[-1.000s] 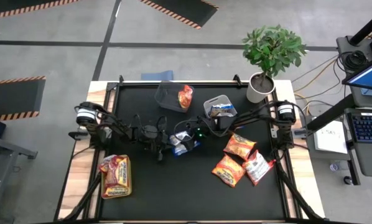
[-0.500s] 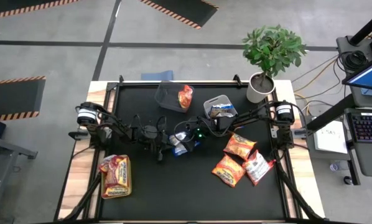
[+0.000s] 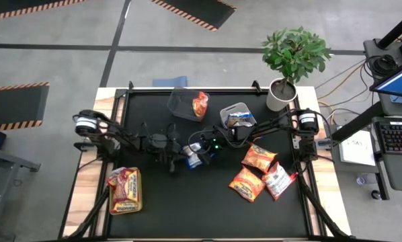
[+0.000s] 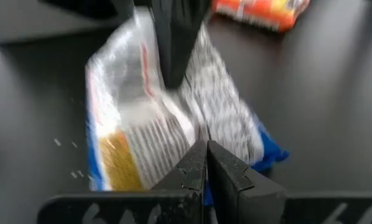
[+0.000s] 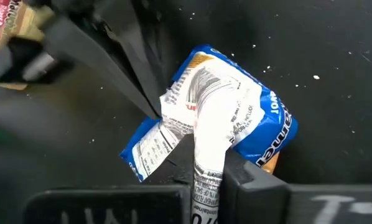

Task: Sort Maruchan noodles
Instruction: Put the blue noodle pack into the white bin

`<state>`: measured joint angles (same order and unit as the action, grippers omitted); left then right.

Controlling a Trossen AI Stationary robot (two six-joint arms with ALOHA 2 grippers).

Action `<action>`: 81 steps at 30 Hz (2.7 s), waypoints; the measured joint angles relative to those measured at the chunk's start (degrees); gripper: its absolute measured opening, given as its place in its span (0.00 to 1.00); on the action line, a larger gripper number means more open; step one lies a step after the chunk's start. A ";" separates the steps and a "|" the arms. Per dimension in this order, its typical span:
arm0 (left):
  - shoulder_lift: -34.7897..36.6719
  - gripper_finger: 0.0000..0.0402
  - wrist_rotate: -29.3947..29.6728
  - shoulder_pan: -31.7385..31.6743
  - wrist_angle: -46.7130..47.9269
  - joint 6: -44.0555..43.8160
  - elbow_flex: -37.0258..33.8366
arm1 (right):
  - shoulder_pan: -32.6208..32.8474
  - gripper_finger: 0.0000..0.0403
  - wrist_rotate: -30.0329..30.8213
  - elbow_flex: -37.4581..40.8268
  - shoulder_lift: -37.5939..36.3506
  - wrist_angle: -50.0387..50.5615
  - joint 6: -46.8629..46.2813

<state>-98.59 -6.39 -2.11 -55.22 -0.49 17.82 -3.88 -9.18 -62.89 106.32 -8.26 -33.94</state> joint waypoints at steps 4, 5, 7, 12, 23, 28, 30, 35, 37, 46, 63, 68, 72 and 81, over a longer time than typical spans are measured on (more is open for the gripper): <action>7.07 0.00 0.02 -0.04 0.97 1.24 -2.53 | 0.02 0.06 -0.09 -0.25 -0.48 0.80 0.70; 9.22 0.00 0.02 -0.04 1.14 1.71 -3.39 | 0.02 0.06 -0.08 -0.31 -0.67 0.83 0.94; 13.91 0.00 0.01 -0.04 1.36 2.72 -5.02 | 0.02 0.05 -0.04 -0.48 -1.44 0.89 1.82; 26.64 0.00 -0.09 -0.02 1.42 6.01 -8.50 | 0.02 0.04 0.14 -0.57 -3.75 0.36 5.60; 46.33 0.00 -0.15 0.02 1.29 11.09 -8.24 | -0.37 0.03 5.76 -0.57 -11.57 1.09 17.64; 50.50 0.00 -0.13 -0.01 1.32 13.16 -8.10 | -1.68 0.03 10.24 -0.57 -17.96 3.48 26.49; 51.68 0.00 -0.09 -0.07 1.22 13.88 -8.10 | -2.74 0.03 12.25 -0.57 -20.59 5.97 29.39; 54.26 0.00 3.75 -0.21 1.32 16.53 -8.10 | -6.20 0.03 16.17 -0.60 -26.49 11.42 33.87; 54.87 0.00 6.60 -0.22 1.22 18.53 -7.75 | -7.84 0.03 17.12 -1.63 -27.84 15.64 35.01; 55.72 0.00 10.27 -0.26 5.60 22.90 -2.60 | -12.03 0.03 19.77 -15.98 -24.56 40.29 44.15; 56.33 0.00 10.36 -0.26 10.38 23.39 -2.44 | -14.10 0.03 30.02 -24.90 -17.34 65.22 100.82; 56.33 0.00 10.36 -0.26 10.93 23.39 -2.46 | -15.62 0.03 29.50 -24.85 -15.72 65.99 101.19; 56.31 0.00 10.36 -0.26 11.32 23.39 -2.48 | -16.10 0.03 25.92 -24.74 -14.94 65.93 103.43; 56.20 0.00 10.36 -0.26 11.34 24.02 -2.49 | -16.04 0.03 25.25 -24.68 -14.07 66.69 109.43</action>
<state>-42.39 3.97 -2.37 -43.88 23.52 15.33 -19.92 16.08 -87.57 92.25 58.43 75.49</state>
